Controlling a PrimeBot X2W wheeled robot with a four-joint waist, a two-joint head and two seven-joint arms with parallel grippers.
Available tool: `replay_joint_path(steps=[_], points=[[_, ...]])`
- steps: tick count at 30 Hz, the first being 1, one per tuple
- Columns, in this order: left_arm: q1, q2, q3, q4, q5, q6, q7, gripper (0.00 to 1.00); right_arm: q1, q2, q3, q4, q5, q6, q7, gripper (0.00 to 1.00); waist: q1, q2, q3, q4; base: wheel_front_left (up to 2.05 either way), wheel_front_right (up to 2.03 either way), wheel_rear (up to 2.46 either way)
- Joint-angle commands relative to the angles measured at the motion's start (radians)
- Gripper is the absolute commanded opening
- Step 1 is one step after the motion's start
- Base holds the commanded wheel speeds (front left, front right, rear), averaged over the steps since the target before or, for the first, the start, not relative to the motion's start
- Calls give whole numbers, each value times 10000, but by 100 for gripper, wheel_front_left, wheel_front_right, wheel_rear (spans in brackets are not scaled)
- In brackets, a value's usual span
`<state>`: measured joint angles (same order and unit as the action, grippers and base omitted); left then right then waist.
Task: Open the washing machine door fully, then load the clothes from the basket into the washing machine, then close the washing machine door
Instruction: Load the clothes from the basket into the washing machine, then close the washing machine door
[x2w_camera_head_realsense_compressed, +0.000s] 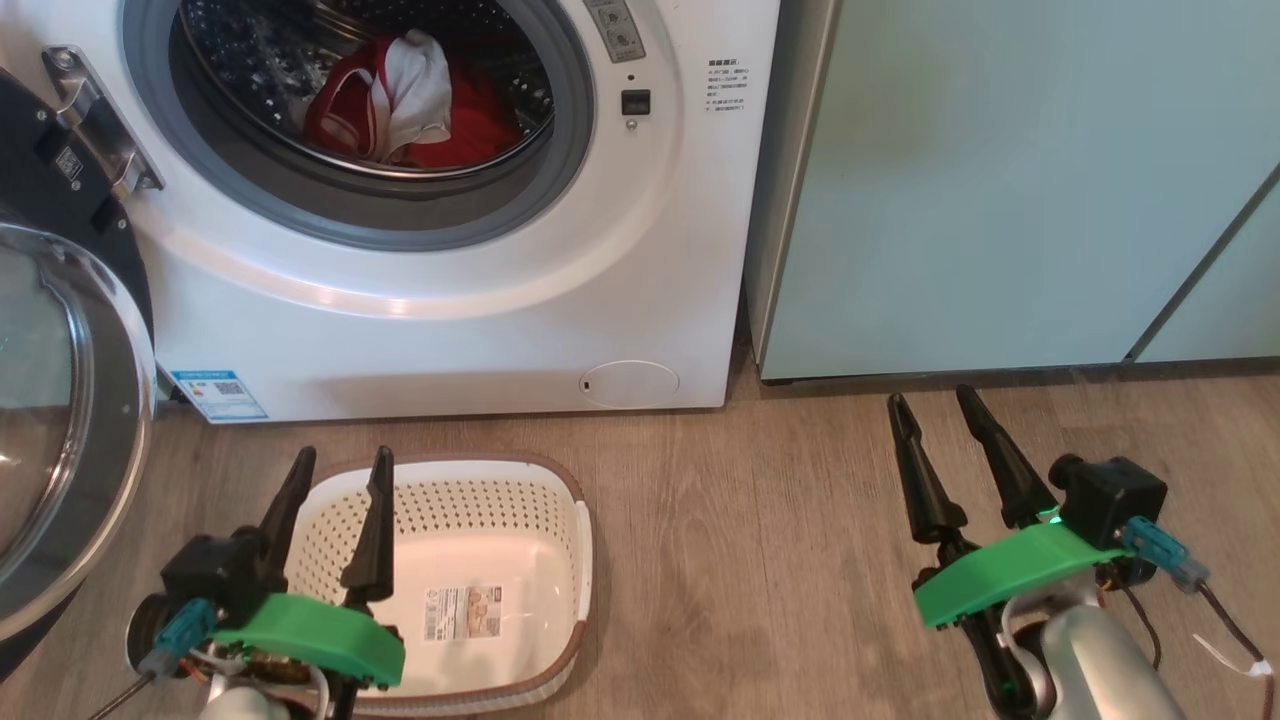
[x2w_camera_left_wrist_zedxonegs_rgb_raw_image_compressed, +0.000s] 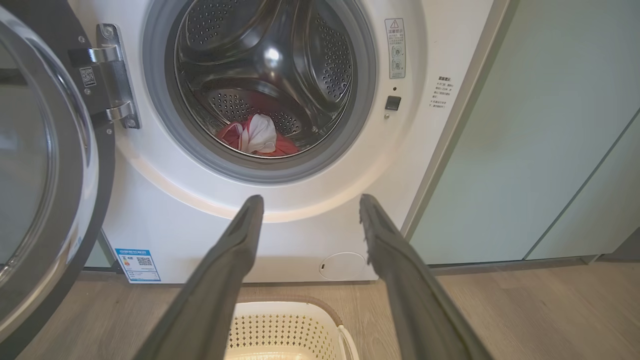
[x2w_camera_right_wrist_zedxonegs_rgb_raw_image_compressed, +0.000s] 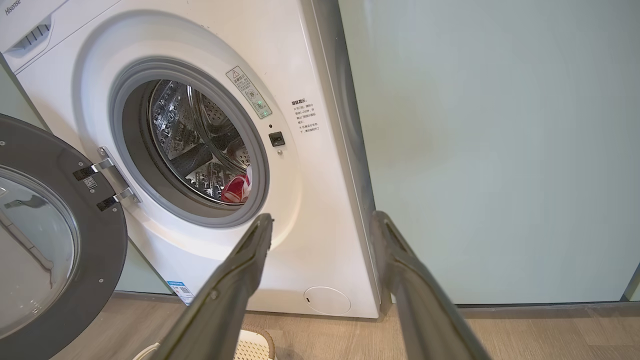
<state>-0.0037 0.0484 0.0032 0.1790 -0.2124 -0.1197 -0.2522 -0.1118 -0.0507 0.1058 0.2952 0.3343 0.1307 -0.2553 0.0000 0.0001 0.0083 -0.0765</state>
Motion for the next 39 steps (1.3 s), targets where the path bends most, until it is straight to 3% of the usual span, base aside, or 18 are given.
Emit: replay_joint_path(steps=[1,18,39], points=[[-513,19,254,-287,18,37,-95,100,-346,5,203,-334,29,0,-65,100,0,-1,2,7,0,0,0],[-480,18,171,-61,-435,108,-95,100,-328,5,313,-168,-11,0,-65,100,0,-1,-27,113,-17,17,0],[-409,18,138,-104,-452,99,-95,100,-310,5,422,-20,-61,0,-65,100,0,-1,-102,307,-160,158,2]])
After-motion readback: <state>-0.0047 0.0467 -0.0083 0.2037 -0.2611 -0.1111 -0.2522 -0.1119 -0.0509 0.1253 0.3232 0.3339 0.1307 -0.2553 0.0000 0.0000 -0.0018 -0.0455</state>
